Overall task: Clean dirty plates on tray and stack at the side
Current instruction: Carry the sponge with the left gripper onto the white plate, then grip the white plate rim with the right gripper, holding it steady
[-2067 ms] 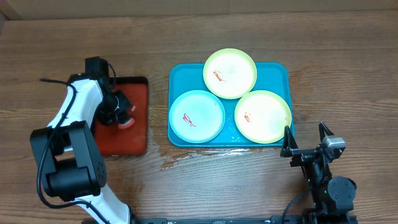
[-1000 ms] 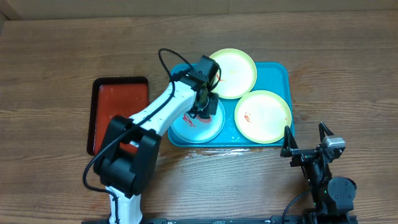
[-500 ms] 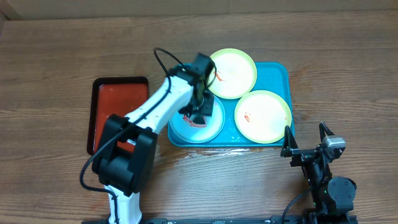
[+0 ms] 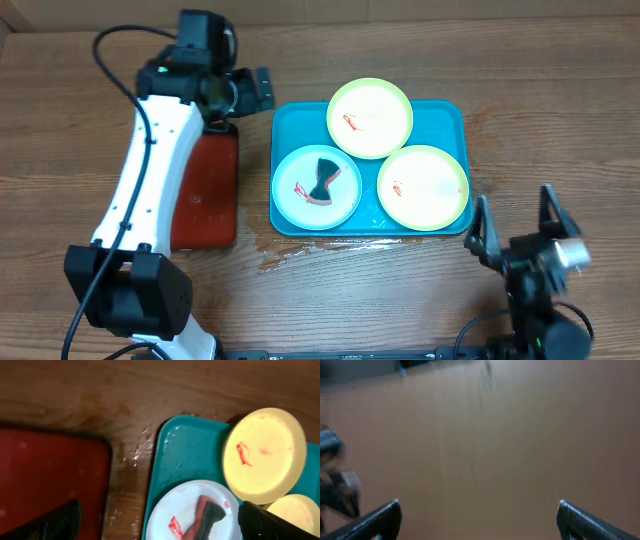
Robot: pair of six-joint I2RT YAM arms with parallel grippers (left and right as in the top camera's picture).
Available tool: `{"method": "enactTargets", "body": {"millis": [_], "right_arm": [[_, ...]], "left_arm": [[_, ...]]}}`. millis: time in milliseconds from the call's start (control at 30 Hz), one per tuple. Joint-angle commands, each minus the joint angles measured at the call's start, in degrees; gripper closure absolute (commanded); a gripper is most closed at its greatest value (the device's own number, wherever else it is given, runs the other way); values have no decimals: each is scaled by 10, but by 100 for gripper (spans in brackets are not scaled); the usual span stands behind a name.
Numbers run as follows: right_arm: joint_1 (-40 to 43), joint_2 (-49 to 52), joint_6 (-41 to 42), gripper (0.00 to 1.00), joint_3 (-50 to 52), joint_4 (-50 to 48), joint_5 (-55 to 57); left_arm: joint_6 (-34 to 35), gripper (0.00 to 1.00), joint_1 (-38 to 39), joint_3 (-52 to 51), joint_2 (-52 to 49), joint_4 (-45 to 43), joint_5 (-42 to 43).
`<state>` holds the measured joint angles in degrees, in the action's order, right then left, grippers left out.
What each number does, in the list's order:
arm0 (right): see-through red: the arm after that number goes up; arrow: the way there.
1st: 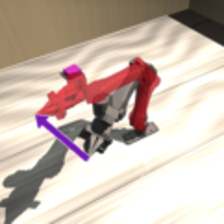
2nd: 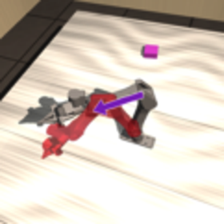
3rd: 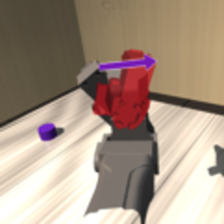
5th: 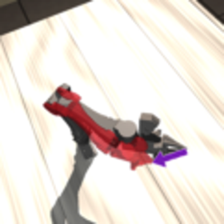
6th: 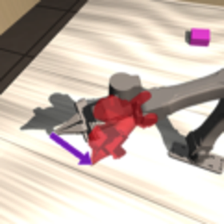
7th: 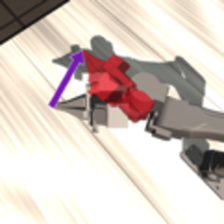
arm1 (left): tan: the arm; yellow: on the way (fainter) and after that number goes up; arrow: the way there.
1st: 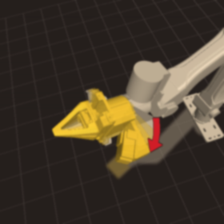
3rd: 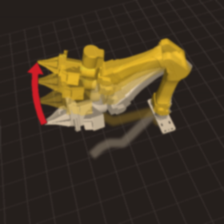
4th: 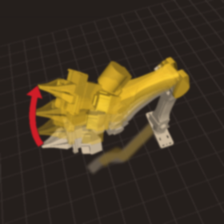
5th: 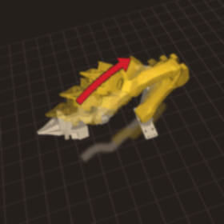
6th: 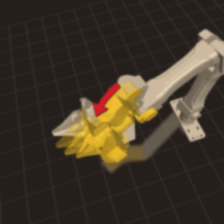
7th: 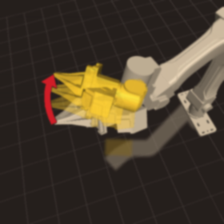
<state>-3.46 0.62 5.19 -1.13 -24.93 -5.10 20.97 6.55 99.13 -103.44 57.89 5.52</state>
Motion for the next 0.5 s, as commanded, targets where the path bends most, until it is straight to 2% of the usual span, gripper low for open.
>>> {"method": "enactTargets", "body": {"millis": [0, 67, 200, 333, 467], "right_arm": [[2, 3, 10, 0, -21, -37, -57], [2, 25, 9, 0, -74, 16, -71], [2, 145, 5, 0, -244, 271, -83], [2, 353, -50, 0, -436, 502, -142], [2, 560, -48, 0, -591, 621, -273]], "left_arm": [[-2, 0, -9, 2, -4, 6, 4], [-2, 0, -10, 2, -4, 5, 3], [-2, 0, -9, 2, -4, 2, 3], [-2, 0, -9, 2, -4, 3, 5], [-2, 0, -9, 2, -4, 8, 5]]}}
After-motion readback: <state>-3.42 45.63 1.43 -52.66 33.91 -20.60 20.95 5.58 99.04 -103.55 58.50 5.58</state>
